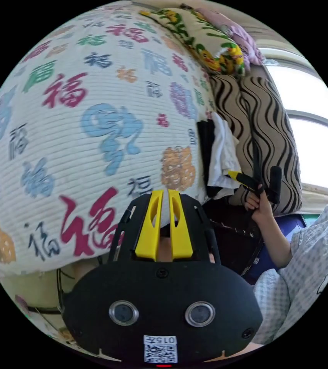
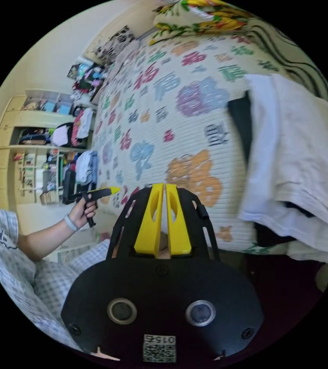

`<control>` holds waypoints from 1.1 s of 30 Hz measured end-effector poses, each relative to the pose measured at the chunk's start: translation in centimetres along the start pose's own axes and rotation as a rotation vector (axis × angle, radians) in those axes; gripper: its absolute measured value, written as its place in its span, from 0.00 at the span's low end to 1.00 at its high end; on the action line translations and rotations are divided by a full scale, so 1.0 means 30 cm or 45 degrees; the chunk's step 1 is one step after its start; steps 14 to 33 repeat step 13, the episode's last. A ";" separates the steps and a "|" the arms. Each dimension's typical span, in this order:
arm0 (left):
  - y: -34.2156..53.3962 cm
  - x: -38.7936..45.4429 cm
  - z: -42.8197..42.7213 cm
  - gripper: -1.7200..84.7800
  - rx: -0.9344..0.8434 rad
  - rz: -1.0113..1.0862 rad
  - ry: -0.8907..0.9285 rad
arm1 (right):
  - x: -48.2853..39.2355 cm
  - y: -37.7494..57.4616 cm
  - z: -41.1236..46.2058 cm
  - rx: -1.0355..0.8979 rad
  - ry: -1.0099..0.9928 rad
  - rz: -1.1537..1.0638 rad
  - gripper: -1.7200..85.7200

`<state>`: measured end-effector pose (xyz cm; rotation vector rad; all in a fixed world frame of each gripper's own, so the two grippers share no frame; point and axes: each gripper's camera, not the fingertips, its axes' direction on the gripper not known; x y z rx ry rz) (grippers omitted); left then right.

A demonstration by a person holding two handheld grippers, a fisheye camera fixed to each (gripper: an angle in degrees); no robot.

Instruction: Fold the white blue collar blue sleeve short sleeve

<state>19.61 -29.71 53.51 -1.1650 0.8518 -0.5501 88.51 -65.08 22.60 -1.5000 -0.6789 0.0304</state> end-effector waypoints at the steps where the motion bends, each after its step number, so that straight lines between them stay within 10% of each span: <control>1: 0.040 -0.033 -0.061 0.08 0.024 -0.064 -0.014 | -0.053 0.006 0.044 -0.044 -0.080 -0.057 0.02; 13: 0.366 -0.329 -0.805 0.12 0.363 -0.450 -1.010 | -0.487 0.116 0.331 -0.230 -0.336 -0.256 0.02; 33: 0.366 -0.329 -0.805 0.12 0.363 -0.450 -1.010 | -0.487 0.116 0.331 -0.230 -0.336 -0.256 0.02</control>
